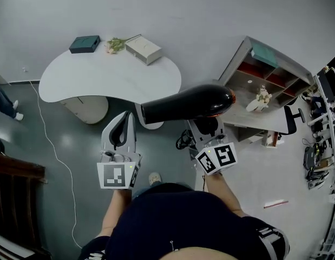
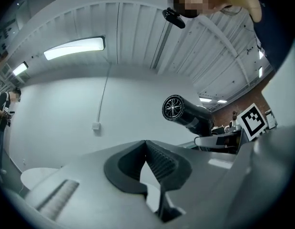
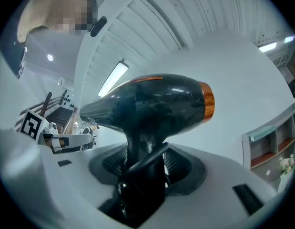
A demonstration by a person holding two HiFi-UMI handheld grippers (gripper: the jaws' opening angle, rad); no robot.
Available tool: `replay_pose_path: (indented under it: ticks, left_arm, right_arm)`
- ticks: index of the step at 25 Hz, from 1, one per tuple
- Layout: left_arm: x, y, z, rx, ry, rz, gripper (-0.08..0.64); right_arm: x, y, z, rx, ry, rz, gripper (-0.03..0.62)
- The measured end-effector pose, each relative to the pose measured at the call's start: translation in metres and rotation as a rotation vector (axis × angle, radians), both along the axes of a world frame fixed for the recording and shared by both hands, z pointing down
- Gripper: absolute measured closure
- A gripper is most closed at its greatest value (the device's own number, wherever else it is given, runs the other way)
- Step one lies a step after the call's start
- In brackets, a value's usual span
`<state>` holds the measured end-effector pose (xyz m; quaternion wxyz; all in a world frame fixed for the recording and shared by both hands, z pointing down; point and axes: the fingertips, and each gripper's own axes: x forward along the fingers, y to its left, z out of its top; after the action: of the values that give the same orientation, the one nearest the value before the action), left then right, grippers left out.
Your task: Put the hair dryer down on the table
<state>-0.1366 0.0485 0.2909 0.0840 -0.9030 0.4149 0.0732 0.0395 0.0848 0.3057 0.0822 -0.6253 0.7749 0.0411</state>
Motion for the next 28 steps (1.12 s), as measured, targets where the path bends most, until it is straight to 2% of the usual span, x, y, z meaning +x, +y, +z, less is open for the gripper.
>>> replay_pose_path:
  ticks: [8,14,22,28]
  left_arm:
    - [0.007,-0.050,0.024,-0.075,0.014,0.048,0.549]
    - [0.001,-0.081,0.029,-0.092,0.025,0.028,0.548]
    - [0.002,-0.138,0.027,-0.085,0.030,-0.063,0.548]
    - [0.022,-0.192,0.020,-0.059,0.044,-0.162,0.548]
  right_arm:
    - [0.006,-0.048,0.020,-0.071,-0.022,0.035,0.364]
    - [0.001,-0.088,0.021,-0.071,-0.023,0.000,0.364]
    - [0.002,-0.170,0.027,-0.087,-0.021,-0.105,0.364]
    - [0.025,-0.240,0.030,-0.100,-0.005,-0.202,0.364]
